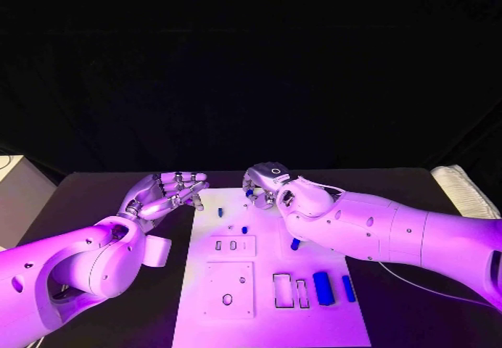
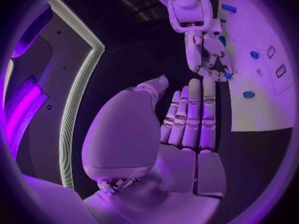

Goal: Assemble the parts on the task board

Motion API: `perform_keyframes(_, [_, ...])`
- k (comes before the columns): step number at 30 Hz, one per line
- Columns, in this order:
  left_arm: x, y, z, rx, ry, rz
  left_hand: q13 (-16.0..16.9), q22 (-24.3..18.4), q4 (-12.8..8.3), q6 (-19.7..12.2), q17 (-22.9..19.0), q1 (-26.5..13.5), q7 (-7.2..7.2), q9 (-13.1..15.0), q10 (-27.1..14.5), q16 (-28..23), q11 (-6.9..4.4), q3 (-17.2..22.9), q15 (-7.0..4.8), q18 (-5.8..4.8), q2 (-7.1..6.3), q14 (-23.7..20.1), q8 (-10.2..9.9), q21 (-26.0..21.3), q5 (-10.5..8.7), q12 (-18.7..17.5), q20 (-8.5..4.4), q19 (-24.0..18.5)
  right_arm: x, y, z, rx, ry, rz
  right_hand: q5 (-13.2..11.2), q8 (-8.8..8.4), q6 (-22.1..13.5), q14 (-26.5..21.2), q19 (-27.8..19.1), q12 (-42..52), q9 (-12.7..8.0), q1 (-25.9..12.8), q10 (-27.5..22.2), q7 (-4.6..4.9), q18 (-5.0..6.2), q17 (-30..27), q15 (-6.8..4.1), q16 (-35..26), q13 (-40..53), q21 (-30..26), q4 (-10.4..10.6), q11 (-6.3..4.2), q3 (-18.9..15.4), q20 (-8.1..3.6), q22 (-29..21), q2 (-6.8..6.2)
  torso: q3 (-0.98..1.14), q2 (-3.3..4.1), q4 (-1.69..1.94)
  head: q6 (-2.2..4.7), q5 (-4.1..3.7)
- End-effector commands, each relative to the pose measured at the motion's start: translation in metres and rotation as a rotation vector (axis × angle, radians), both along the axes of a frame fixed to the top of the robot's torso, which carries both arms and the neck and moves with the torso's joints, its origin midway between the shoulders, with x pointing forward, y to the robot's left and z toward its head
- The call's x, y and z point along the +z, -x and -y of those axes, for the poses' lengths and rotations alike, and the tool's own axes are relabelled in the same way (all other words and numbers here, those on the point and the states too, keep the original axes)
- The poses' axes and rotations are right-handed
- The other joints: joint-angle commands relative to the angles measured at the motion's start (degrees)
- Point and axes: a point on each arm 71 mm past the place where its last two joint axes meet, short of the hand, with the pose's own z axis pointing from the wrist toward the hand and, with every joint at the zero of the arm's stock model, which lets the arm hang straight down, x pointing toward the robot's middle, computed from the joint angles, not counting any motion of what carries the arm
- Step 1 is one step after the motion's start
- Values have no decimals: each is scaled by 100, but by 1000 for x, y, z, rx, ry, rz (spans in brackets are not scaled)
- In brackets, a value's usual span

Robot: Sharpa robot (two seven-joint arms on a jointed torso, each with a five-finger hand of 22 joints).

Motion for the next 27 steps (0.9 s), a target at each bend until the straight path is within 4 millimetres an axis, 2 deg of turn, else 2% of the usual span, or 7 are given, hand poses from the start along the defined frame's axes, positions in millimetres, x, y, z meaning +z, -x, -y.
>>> perform_keyframes(1, [2,0,2,-19,9,6,9,7,-1,18,3,-20,26,9,9,32,9,48,1,69,11,-41,-28,22,-18,-2,-8,-31,-2,-1,0,7,16,-16,18,-9,-39,180,262,7,7,-17,127,6,-55,-5,-9,32,201,5,-14,-152,11,-33,830,23,-1,7,0,-8,15])
perform_keyframes(12, [2,0,1,-17,7,6,9,30,-9,17,0,-16,26,12,7,52,9,58,0,70,9,-45,-28,56,-18,-2,-7,-50,-4,-4,3,-6,27,-34,21,-66,-163,132,146,-50,35,-147,-78,45,-7,-140,40,-30,192,-137,-3,-92,47,7,633,-57,-5,12,-13,-9,15])
perform_keyframes(16, [3,0,0,-15,6,6,9,30,-9,17,0,-16,26,12,7,52,9,58,0,70,9,-45,-28,56,-18,-2,-7,-50,-3,-4,4,2,9,-22,24,-281,-547,-73,-409,-47,-7,-324,-873,187,224,-777,196,-444,-3,-891,15,83,78,138,-362,-281,-4,13,-12,11,17])
perform_keyframes(18, [3,0,0,-14,6,6,9,30,-9,17,0,-16,26,12,7,52,9,58,0,70,9,-45,-28,56,-18,-2,-7,-50,-1,-2,4,12,-6,-12,212,-535,-933,-425,-1002,11,-84,-110,-1689,15,462,-1591,277,-1028,-215,-1905,74,194,-1113,234,-1524,-132,-4,14,-12,20,19])
perform_keyframes(21, [2,-1,-1,-11,5,6,9,30,-9,17,0,-16,26,12,7,52,9,58,0,70,9,-45,-28,56,-18,-2,-7,-50,0,1,5,24,-25,-1,221,-685,-1105,-574,-1114,34,-135,359,-2054,-65,530,-1948,330,-1215,-238,-2344,512,267,-2178,275,-1948,-93,-1,11,-19,29,21])
perform_keyframes(24, [2,-1,-3,-6,3,7,9,36,-9,15,-2,-18,28,12,5,57,10,60,1,70,8,-47,-29,64,-18,-3,-6,-55,3,5,11,30,-44,8,229,-752,-1180,-683,-1135,216,-131,1233,-2305,-136,574,-2206,359,-1277,-217,-2705,1871,301,-2776,304,-2250,-297,1,4,-29,39,21])
perform_keyframes(27, [2,-2,-5,-1,2,7,9,36,-9,15,-2,-18,28,12,5,57,10,60,1,70,8,-47,-29,64,-18,-3,-6,-55,7,9,21,22,-58,12,238,-745,-1165,-677,-1107,281,-119,1323,-2269,-146,571,-2211,352,-1255,-210,-2708,1987,286,-2801,297,-2238,-309,6,-13,-63,45,29])
